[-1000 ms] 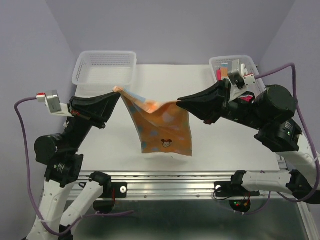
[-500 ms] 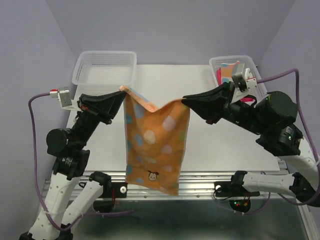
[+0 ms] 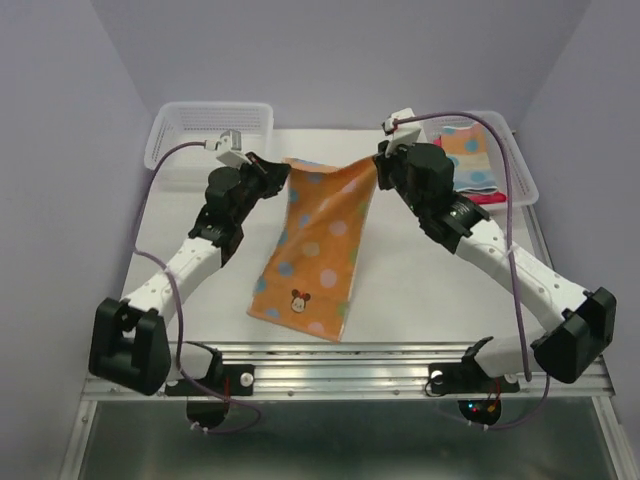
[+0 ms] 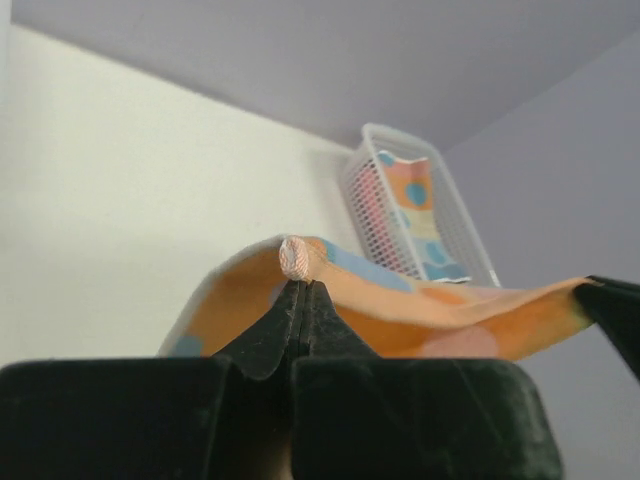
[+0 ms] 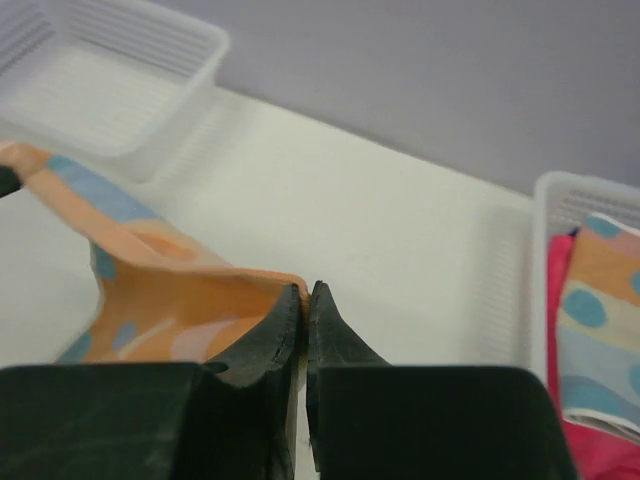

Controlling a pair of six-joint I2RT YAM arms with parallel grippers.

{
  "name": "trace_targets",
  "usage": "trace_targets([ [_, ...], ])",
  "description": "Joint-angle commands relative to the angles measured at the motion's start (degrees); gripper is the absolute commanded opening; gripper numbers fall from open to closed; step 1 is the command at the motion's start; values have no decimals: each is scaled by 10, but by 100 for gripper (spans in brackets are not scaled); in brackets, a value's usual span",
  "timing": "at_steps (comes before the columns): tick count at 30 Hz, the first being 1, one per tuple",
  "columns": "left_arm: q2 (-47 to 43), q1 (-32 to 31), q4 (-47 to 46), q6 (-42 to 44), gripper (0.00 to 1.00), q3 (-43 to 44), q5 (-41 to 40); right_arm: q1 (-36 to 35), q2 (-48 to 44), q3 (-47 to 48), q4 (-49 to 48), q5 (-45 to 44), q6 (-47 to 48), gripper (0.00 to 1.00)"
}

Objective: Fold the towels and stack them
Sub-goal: Flatten out the crumpled towel, then fold the towel

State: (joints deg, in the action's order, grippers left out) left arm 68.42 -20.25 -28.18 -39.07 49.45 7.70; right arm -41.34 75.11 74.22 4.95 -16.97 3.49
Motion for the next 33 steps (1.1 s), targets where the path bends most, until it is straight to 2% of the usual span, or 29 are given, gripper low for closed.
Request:
trace_targets([
  [1, 76, 0, -88, 37, 0, 57, -36, 73, 49, -7, -120, 66, 27, 1],
  [4, 172, 1, -97, 52, 0, 124, -24, 112, 106, 5, -150, 92, 68, 1],
  [8, 305, 4, -100, 62, 0, 237, 1, 180, 182, 46, -156, 174, 92, 1],
  [14, 427, 11, -91, 56, 0, 369, 36, 242, 270, 104, -174, 261, 133, 1],
  [17, 484, 16, -77, 56, 0, 416, 44, 256, 314, 140, -150, 277, 138, 1],
  [20, 499, 20, -68, 53, 0, 436, 42, 260, 327, 154, -131, 293, 142, 1],
  [25, 494, 20, -67, 57, 0, 422, 33, 260, 327, 149, -118, 329, 138, 1],
  [33, 422, 21, -67, 61, 0, 334, 28, 260, 266, 94, -79, 424, 126, 1],
])
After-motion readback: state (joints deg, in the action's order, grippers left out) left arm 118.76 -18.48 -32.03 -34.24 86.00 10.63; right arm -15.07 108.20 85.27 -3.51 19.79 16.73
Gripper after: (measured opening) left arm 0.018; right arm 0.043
